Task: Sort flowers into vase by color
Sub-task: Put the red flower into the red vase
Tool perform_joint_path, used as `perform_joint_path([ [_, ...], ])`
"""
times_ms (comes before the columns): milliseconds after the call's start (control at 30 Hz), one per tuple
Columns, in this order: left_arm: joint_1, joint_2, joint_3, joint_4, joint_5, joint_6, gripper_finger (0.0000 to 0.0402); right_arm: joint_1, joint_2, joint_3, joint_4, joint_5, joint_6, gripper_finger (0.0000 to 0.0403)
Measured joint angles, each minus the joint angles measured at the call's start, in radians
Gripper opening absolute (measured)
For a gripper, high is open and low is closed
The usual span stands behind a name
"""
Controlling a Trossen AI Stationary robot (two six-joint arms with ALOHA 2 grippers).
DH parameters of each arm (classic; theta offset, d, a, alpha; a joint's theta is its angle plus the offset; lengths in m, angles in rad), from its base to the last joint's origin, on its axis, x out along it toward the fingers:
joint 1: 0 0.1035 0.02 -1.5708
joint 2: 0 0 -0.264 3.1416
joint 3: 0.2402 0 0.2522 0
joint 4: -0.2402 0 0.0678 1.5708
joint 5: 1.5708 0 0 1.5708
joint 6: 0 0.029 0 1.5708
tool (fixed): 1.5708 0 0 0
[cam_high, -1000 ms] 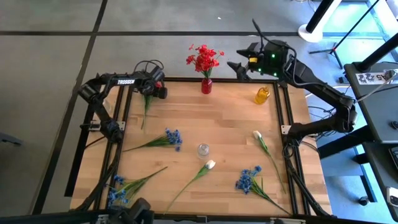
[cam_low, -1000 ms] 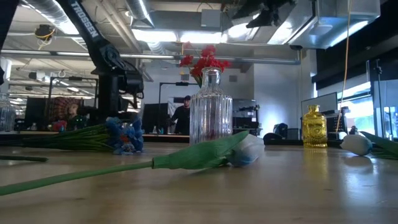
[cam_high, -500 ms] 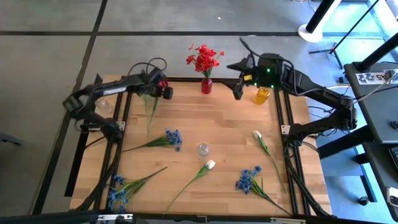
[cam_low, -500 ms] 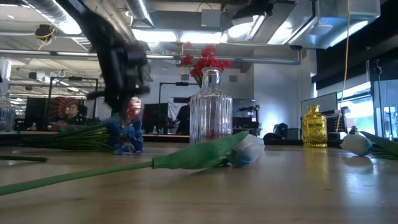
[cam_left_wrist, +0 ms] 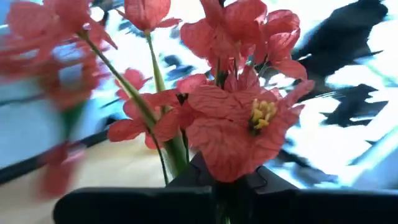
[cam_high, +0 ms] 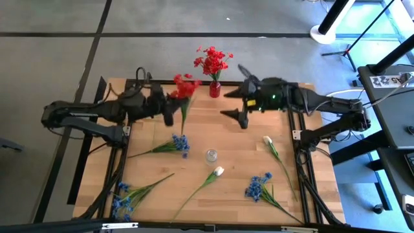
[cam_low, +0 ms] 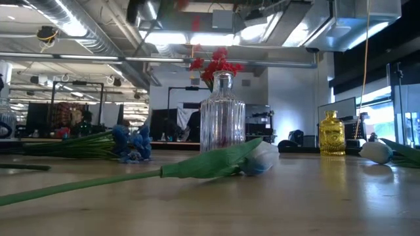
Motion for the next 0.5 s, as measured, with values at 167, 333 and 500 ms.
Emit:
perform_joint_path([
  [167, -0.153, 0.075, 0.000, 0.289, 0.000, 0.116, 0.0003, 0.120, 0.059, -0.016, 0.109, 0.027, 0.121, 0.0353],
  [333, -0.242, 0.142, 0.001, 0.484, 0.047, 0.175, 0.0004, 0.229, 0.152, -0.016, 0.310, 0.051, 0.145, 0.0348],
  [500, -0.310, 0.206, 0.000, 0.619, 0.097, 0.188, 0.0007, 0.282, 0.220, -0.015, 0.563, 0.069, 0.190, 0.0316],
])
